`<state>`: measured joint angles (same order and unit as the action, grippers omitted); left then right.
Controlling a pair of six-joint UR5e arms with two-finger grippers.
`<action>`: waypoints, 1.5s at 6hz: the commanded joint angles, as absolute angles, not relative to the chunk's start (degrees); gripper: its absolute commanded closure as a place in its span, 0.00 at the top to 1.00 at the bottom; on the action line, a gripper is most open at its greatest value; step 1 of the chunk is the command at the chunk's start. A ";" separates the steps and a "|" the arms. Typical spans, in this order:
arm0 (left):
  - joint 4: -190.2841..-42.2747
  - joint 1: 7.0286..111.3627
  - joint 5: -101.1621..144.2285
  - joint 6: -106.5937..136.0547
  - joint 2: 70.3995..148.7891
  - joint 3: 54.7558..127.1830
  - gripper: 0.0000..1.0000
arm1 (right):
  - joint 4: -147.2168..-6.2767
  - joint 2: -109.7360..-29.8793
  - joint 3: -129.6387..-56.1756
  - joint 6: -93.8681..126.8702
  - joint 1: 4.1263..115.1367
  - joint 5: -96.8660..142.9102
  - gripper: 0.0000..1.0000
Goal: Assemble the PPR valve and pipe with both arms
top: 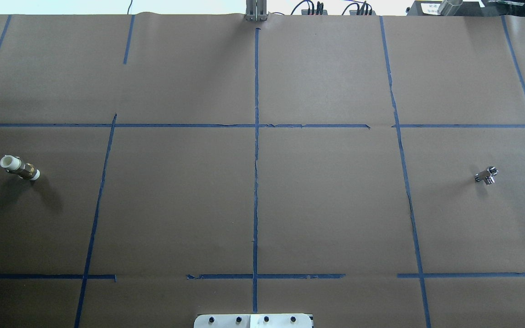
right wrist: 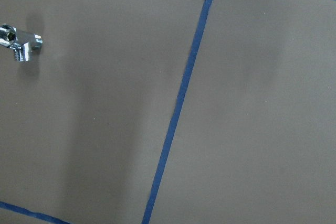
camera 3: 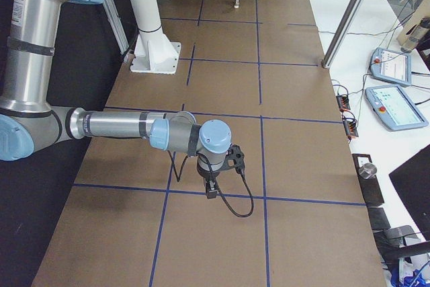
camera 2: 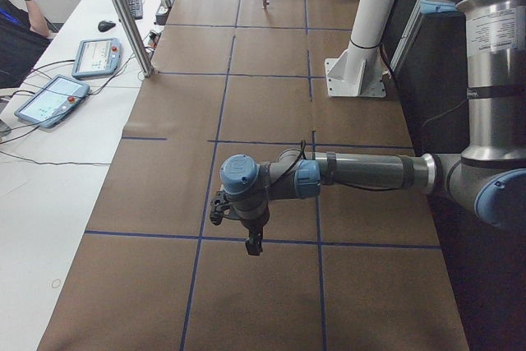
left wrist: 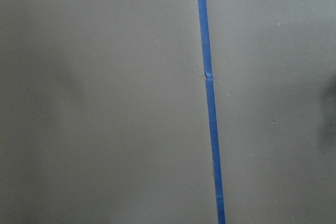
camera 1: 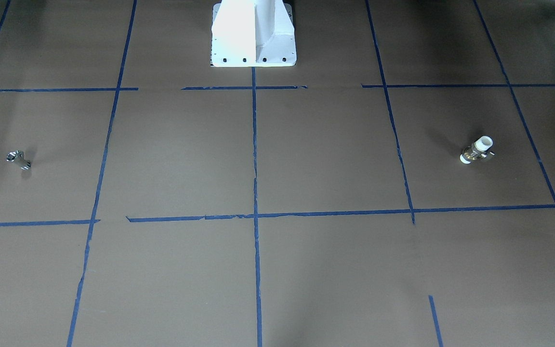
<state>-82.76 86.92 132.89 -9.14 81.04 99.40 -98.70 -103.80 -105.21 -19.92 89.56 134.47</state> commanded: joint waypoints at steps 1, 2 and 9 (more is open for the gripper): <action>-82.79 86.84 132.72 -9.49 81.21 99.58 1.00 | -98.70 -103.80 -105.21 -19.86 89.56 134.56 1.00; -82.71 86.57 132.80 -9.58 81.04 99.49 1.00 | -98.70 -103.80 -105.21 -19.86 89.56 134.56 1.00; -92.23 83.33 133.07 -9.58 89.74 98.26 1.00 | -98.70 -103.71 -105.21 -19.78 89.30 134.91 1.00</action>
